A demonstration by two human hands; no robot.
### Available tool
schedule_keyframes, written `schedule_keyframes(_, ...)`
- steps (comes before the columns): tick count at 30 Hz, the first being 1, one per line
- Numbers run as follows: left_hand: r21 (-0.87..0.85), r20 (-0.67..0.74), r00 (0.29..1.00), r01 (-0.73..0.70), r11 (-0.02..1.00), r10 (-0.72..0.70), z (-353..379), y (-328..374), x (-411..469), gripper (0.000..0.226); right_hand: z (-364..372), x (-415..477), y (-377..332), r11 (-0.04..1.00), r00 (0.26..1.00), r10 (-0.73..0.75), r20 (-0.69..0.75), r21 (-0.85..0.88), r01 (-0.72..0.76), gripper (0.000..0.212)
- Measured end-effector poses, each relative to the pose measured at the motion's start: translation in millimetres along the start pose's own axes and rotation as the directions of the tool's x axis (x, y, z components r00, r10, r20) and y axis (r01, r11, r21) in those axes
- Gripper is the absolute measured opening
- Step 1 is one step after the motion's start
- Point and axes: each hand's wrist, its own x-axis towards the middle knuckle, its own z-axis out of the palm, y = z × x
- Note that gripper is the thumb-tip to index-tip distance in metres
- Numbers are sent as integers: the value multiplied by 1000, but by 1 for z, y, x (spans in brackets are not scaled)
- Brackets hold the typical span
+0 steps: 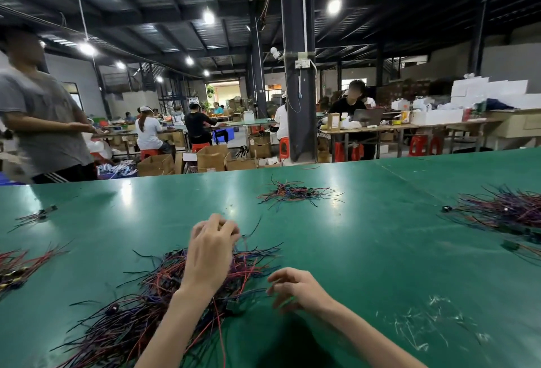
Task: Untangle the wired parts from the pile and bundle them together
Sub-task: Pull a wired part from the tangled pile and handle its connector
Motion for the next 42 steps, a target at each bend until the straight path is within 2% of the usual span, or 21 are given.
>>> schedule_keyframes(1, -71, -58, 997, -46, 996, 42, 0, 9, 4, 7, -2, 1, -2, 996, 1000, -18, 8, 89, 18, 13)
schedule_keyframes(3, -149, -90, 986, -154, 977, 142, 3, 27, 7, 10, -8, 5, -5, 949, 998, -58, 0, 309, 55, 26)
schedule_keyframes(5, -200, -50, 972, -233, 952, 228, 16, 39, -1, 18, -12, 6, -7, 875, 997, -67, -29, 478, 73, 32)
schedule_keyframes(7, -268, 6, 960, -267, 926, 278, 35, 48, -17, 27, -18, 7, -4, 831, 997, -50, -61, 551, 76, 28)
schedule_keyframes(10, -380, 62, 957, -241, 893, 284, 59, 54, -42, 38, -24, 5, 8, 845, 992, -3, -129, 530, 72, 18)
schedule_keyframes(14, -519, 164, 976, -36, 854, 141, 70, 54, -62, 50, -27, -2, 20, 921, 972, 16, -236, 381, 78, 5)
schedule_keyframes(17, -549, 245, 968, 89, 831, 58, 69, 48, -66, 51, -27, -4, 20, 925, 960, 6, -281, 366, 101, 2)
schedule_keyframes(19, -563, 285, 959, 162, 811, 6, 67, 44, -65, 41, -27, -5, 19, 917, 953, -10, -303, 378, 130, 2)
schedule_keyframes(22, -516, 296, 955, 184, 837, -28, 63, 42, -63, 20, -30, -6, 16, 904, 936, -34, -351, 389, 179, 2)
schedule_keyframes(25, -514, 329, 944, 198, 834, -21, 63, 44, -65, 17, -35, -7, 14, 891, 907, -33, -420, 399, 217, 4)
schedule_keyframes(29, -575, 388, 921, 270, 772, -32, 64, 53, -67, 10, -37, -9, 14, 901, 883, -41, -468, 364, 235, 9)
schedule_keyframes(31, -600, 466, 884, 353, 718, -46, 66, 55, -66, 7, -36, -10, 13, 904, 883, -40, -467, 359, 231, 12)
schedule_keyframes(34, -617, 632, 774, 536, 576, -43, 68, 57, -64, 10, -33, -11, 13, 905, 897, -33, -440, 368, 214, 14)
schedule_keyframes(36, -648, 665, 743, 623, 438, -73, 68, 61, -63, 9, -31, -13, 13, 914, 911, -31, -412, 357, 192, 13)
schedule_keyframes(38, -674, 694, 710, 700, 236, -123, 68, 66, -63, 12, -29, -13, 14, 925, 926, -33, -376, 340, 171, 11)
schedule_keyframes(40, -647, 751, 644, 762, 27, -144, 67, 71, -64, 13, -27, -13, 14, 929, 938, -31, -345, 336, 154, 9)
schedule_keyframes(42, -628, 772, 618, 778, -30, -150, 65, 75, -66, 16, -26, -13, 15, 932, 944, -29, -330, 332, 145, 7)
